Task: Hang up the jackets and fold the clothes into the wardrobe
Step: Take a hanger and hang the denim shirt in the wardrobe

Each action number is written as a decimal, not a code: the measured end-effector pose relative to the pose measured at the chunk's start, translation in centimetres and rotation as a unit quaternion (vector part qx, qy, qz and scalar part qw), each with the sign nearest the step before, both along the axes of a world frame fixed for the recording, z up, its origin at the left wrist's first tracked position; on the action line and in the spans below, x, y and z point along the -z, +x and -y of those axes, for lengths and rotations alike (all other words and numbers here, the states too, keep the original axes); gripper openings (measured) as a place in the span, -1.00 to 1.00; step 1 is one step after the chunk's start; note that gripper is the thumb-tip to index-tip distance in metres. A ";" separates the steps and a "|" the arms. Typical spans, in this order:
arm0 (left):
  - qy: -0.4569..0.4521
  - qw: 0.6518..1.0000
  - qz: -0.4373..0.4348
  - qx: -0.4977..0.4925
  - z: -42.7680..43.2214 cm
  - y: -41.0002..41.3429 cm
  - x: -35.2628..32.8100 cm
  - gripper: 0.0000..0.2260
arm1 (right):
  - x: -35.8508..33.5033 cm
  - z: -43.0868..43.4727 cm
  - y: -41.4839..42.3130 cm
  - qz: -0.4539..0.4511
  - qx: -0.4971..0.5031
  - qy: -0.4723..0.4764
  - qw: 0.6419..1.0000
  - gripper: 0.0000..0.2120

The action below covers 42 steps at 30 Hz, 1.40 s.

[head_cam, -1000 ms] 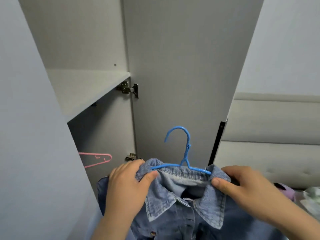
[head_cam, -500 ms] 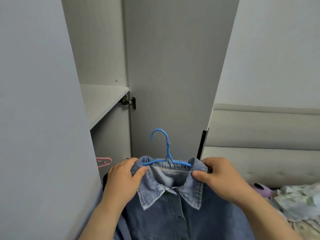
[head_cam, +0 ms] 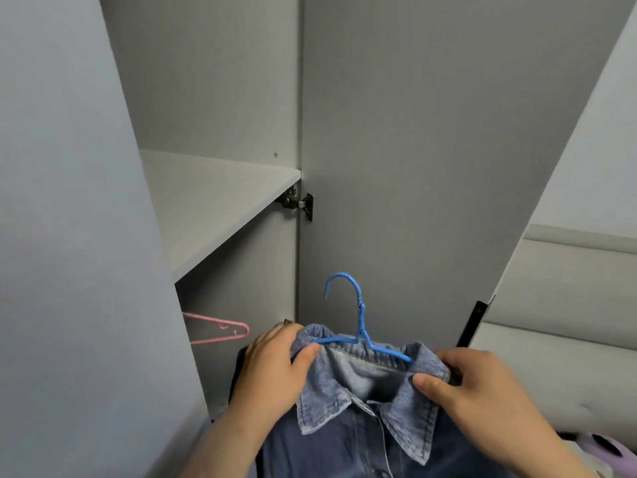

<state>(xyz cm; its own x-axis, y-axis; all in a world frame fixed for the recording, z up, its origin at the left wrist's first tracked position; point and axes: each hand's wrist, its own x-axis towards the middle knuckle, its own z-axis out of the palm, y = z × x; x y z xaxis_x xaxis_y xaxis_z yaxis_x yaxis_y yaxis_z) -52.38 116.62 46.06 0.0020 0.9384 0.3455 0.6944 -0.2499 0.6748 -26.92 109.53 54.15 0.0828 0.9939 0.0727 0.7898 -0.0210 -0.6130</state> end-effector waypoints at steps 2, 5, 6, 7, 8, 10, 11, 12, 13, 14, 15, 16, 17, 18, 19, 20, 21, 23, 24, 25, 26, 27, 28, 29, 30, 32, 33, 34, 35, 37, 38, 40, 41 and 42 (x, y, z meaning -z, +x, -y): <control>-0.013 1.000 -0.005 -0.020 -0.6 0.0 0.9 -0.67 | 1.2 -1.4 -0.2 -0.016 -0.010 -0.015 1.000 -0.85; -0.034 0.999 0.003 -0.037 -0.9 -0.2 2.1 -0.80 | 3.3 -3.0 -0.6 -0.033 -0.032 -0.034 0.998 -0.93; -0.039 0.998 0.003 -0.044 -1.0 -0.3 2.3 -0.80 | 3.8 -3.6 -0.7 -0.042 -0.038 -0.038 0.998 -0.92; -0.043 0.998 0.003 -0.052 -1.1 -0.3 2.5 -0.78 | 4.1 -4.0 -0.8 -0.046 -0.043 -0.044 0.997 -0.88; -0.046 0.997 -0.001 -0.063 -1.4 -0.4 2.7 -0.74 | 4.3 -4.5 -0.8 -0.049 -0.045 -0.046 0.997 -0.84; -0.054 0.994 -0.018 -0.095 -2.1 -0.7 2.7 -0.65 | 4.5 -5.8 -0.9 -0.053 -0.040 -0.046 0.997 -0.85; -0.055 0.992 -0.025 -0.112 -2.6 -0.8 2.6 -0.63 | 4.5 -6.4 -0.9 -0.051 -0.036 -0.049 0.997 -0.89; -0.051 0.990 -0.027 -0.125 -3.0 -0.9 2.4 -0.64 | 4.6 -7.0 -0.9 -0.050 -0.029 -0.047 0.997 -0.92; -0.042 0.989 -0.026 -0.137 -3.5 -0.8 1.9 -0.66 | 4.5 -7.6 -1.0 -0.047 -0.026 -0.047 0.997 -0.89; -0.027 0.988 -0.021 -0.151 -3.9 -0.8 1.4 -0.69 | 4.6 -8.2 -1.1 -0.044 -0.025 -0.045 0.998 -0.85; -0.006 0.986 -0.014 -0.167 -4.3 -0.7 0.7 -0.71 | 4.6 -8.6 -1.3 -0.042 -0.025 -0.044 0.998 -0.84; 0.020 0.983 -0.011 -0.184 -5.0 -0.7 0.0 -0.73 | 4.4 -9.2 -1.6 -0.043 -0.028 -0.042 0.998 -0.84; 0.045 0.978 -0.014 -0.202 -5.7 -0.7 -0.7 -0.74 | 4.2 -9.7 -1.9 -0.042 -0.030 -0.044 0.998 -0.85; 0.065 0.972 -0.021 -0.223 -6.4 -0.8 -1.4 -0.75 | 4.2 -10.2 -2.2 -0.039 -0.034 -0.046 0.998 -0.85; 0.080 0.966 -0.029 -0.246 -7.1 -1.1 -2.0 -0.73 | 4.2 -10.8 -2.5 -0.035 -0.037 -0.048 0.998 -0.83; 0.088 0.957 -0.033 -0.273 -7.8 -1.5 -2.4 -0.71 | 4.3 -11.3 -2.8 -0.032 -0.038 -0.048 0.998 -0.81; 0.091 0.949 -0.038 -0.300 -8.5 -2.1 -2.6 -0.68 | 4.3 -12.0 -3.1 -0.031 -0.039 -0.045 0.998 -0.79; 0.080 0.938 -0.059 -0.332 -9.7 -2.8 -2.3 -0.62 | 4.5 -13.2 -3.5 -0.026 -0.036 -0.036 0.998 -0.75; 0.067 0.937 -0.086 -0.331 -10.3 -3.1 -2.0 -0.59 | 4.5 -14.0 -3.7 -0.029 -0.035 -0.029 0.999 -0.74; 0.038 0.938 -0.124 -0.322 -10.8 -3.3 -1.6 -0.57 | 4.6 -14.7 -3.7 -0.033 -0.037 -0.023 0.998 -0.73; -0.007 0.935 -0.167 -0.314 -11.2 -3.6 -1.0 -0.57 | 4.8 -15.2 -3.8 -0.038 -0.043 -0.020 0.998 -0.73; -0.057 0.928 -0.202 -0.307 -11.7 -3.9 -0.4 -0.59 | 5.0 -15.5 -3.9 -0.040 -0.051 -0.018 0.998 -0.73; -0.105 0.921 -0.225 -0.300 -12.1 -4.2 0.1 -0.61 | 5.1 -15.6 -4.0 -0.042 -0.056 -0.018 0.997 -0.73; -0.143 0.915 -0.237 -0.293 -12.4 -4.5 0.6 -0.61 | 5.2 -15.6 -4.0 -0.046 -0.060 -0.019 0.997 -0.74; -0.170 0.911 -0.243 -0.286 -12.7 -4.8 1.0 -0.61 | 5.4 -15.7 -4.1 -0.049 -0.065 -0.016 0.997 -0.75; -0.197 0.905 -0.261 -0.273 -12.9 -5.4 1.7 -0.60 | 5.5 -15.9 -4.2 -0.059 -0.073 -0.007 0.996 -0.76; -0.207 0.901 -0.271 -0.268 -12.9 -5.5 2.1 -0.60 | 5.5 -16.1 -4.2 -0.063 -0.076 -0.005 0.995 -0.76; -0.214 0.898 -0.275 -0.268 -12.8 -5.6 2.6 -0.58 | 5.6 -16.3 -4.3 -0.064 -0.079 -0.007 0.995 -0.76; -0.217 0.897 -0.273 -0.273 -12.8 -5.7 2.8 -0.55 | 5.6 -16.3 -4.4 -0.064 -0.081 -0.011 0.995 -0.76; -0.216 0.897 -0.255 -0.291 -13.0 -6.0 3.1 -0.49 | 5.9 -16.0 -4.7 -0.058 -0.083 -0.021 0.995 -0.77; -0.212 0.898 -0.247 -0.297 -13.3 -6.1 3.2 -0.47 | 5.9 -15.9 -4.8 -0.053 -0.081 -0.026 0.995 -0.79; -0.209 0.898 -0.243 -0.300 -13.9 -6.3 2.9 -0.45 | 5.9 -15.5 -4.8 -0.038 -0.080 -0.036 0.995 -0.78; -0.212 0.897 -0.248 -0.297 -14.2 -6.3 2.7 -0.44 | 5.9 -15.4 -4.6 -0.028 -0.081 -0.040 0.995 -0.76; -0.219 0.895 -0.256 -0.293 -14.5 -6.5 2.5 -0.43 | 5.8 -15.4 -4.5 -0.021 -0.083 -0.042 0.995 -0.75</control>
